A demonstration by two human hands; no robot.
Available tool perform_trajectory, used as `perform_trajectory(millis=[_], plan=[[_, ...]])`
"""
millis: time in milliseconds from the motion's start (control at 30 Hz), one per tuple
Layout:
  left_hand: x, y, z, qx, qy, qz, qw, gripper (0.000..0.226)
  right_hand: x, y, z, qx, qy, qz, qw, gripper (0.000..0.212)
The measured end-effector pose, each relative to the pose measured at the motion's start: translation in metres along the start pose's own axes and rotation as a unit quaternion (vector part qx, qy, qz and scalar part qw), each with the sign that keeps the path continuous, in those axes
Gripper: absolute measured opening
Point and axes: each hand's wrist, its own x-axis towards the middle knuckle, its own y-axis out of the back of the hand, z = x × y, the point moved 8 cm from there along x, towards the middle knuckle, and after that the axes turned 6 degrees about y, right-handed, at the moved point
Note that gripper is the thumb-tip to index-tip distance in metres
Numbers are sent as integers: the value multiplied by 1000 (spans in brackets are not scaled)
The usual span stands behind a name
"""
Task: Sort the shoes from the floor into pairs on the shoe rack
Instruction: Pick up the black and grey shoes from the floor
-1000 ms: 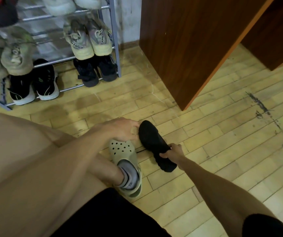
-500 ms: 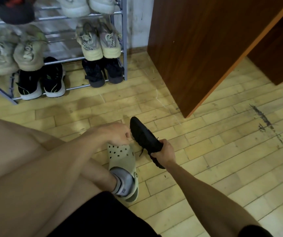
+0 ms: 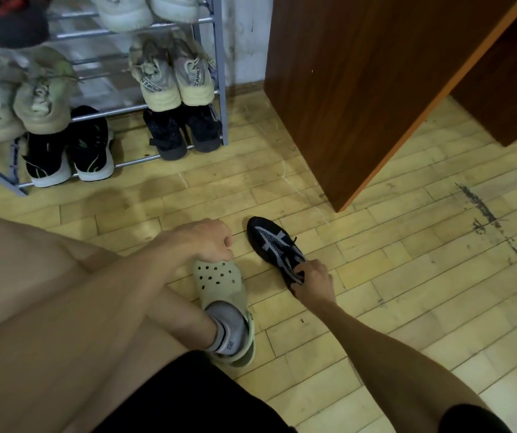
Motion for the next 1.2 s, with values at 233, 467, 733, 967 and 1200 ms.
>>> perform_trajectory(millis=[233,467,733,967,1200], plan=[[11,-1,3,11,-4,-12,1000,39,41,-14,37,0,-173,-145,974,70],[16,5,5,7,-13,-13,1000,39,47,-30,35,80,-191,-346,915,54],[-7,11,9,9,-4,26,1000,43,58,27,-58,224,-67,-308,922,47],[-67,93,-39,-308,59,178,933,25,62,152,-234,266,151,-176,936,23],[-182,177,-152,-625,-2,309,717,16,11,233,-420,289,319,-150,890,23]])
